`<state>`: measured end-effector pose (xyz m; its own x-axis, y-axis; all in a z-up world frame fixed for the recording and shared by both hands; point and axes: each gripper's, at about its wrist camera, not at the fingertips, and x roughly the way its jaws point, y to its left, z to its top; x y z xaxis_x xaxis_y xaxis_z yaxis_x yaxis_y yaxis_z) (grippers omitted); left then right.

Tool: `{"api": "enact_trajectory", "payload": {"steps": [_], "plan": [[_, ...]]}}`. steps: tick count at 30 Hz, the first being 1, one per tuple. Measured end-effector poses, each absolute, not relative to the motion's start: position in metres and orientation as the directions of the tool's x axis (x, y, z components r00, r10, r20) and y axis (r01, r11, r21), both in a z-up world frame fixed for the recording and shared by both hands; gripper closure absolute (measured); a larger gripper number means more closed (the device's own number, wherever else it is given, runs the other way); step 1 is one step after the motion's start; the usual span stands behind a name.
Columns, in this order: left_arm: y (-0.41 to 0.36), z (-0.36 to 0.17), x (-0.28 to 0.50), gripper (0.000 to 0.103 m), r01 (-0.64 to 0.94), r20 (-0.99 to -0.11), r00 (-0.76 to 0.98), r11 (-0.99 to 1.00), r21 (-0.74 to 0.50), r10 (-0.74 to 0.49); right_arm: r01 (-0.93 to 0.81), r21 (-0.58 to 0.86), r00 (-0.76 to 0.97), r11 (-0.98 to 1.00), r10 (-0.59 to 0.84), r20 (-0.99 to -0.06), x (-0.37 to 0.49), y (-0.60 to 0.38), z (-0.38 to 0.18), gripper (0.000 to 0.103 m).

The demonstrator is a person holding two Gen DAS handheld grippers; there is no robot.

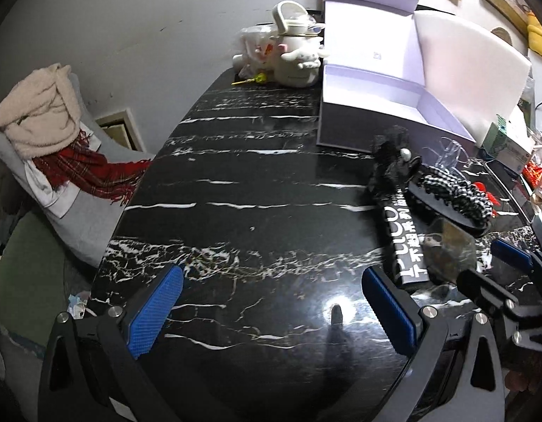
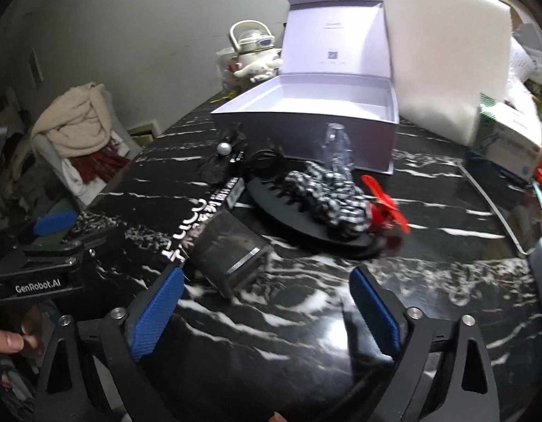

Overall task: Organize rigid objects
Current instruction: 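Grasp the clear square container with the right tool while the left tool grasps the black PUCO package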

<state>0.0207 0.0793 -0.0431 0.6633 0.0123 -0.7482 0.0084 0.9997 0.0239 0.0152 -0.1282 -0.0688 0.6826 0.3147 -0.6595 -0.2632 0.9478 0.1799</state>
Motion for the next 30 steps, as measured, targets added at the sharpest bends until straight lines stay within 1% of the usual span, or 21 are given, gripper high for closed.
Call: {"api": "enact_trajectory", "payload": {"steps": [4, 5, 6, 8, 10, 11, 12, 19, 24, 27, 30], "plan": [[0.086, -0.045, 0.022, 0.000, 0.000, -0.752, 0.659, 1.000, 0.011, 0.008, -0.304, 0.207, 0.657, 0.930, 0.362, -0.661, 0.023, -0.121, -0.072, 0.015], [0.087, -0.045, 0.021, 0.000, 0.001, -0.752, 0.659, 1.000, 0.005, 0.003, -0.311, 0.209, 0.653, 0.927, 0.368, -0.662, 0.025, -0.120, -0.073, 0.018], [0.088, -0.045, 0.022, 0.000, 0.001, -0.753, 0.658, 1.000, -0.002, -0.002, -0.315, 0.212, 0.648, 0.925, 0.373, -0.664, 0.027, -0.119, -0.074, 0.022], [0.089, -0.045, 0.022, 0.000, 0.004, -0.754, 0.657, 1.000, -0.014, -0.014, -0.319, 0.219, 0.638, 0.922, 0.380, -0.669, 0.031, -0.118, -0.077, 0.027], [0.087, -0.045, 0.023, 0.000, 0.013, -0.753, 0.658, 1.000, -0.019, -0.023, -0.333, 0.227, 0.635, 0.915, 0.396, -0.663, 0.031, -0.119, -0.077, 0.036], [0.086, -0.044, 0.023, 0.000, 0.019, -0.751, 0.660, 1.000, -0.019, -0.027, -0.343, 0.242, 0.625, 0.907, 0.413, -0.662, 0.031, -0.120, -0.077, 0.045], [0.084, -0.043, 0.023, 0.000, 0.028, -0.749, 0.662, 0.999, -0.022, -0.035, -0.349, 0.261, 0.617, 0.900, 0.431, -0.658, 0.031, -0.121, -0.077, 0.047], [0.059, -0.040, 0.028, 0.000, 0.119, -0.735, 0.665, 0.990, -0.075, -0.135, -0.323, 0.260, 0.629, 0.910, 0.412, -0.659, 0.023, -0.138, -0.076, 0.049], [0.034, -0.039, 0.032, 0.002, 0.174, -0.721, 0.673, 0.983, -0.059, -0.163, -0.253, 0.260, 0.645, 0.932, 0.363, -0.672, 0.017, -0.167, -0.076, 0.049], [0.017, -0.040, 0.038, 0.008, 0.202, -0.716, 0.680, 0.979, -0.023, -0.157, -0.225, 0.269, 0.651, 0.937, 0.350, -0.673, 0.014, -0.181, -0.074, 0.049], [0.003, -0.045, 0.046, 0.020, 0.223, -0.730, 0.669, 0.975, 0.015, -0.142, -0.211, 0.269, 0.664, 0.940, 0.340, -0.666, 0.011, -0.189, -0.069, 0.049]]}}
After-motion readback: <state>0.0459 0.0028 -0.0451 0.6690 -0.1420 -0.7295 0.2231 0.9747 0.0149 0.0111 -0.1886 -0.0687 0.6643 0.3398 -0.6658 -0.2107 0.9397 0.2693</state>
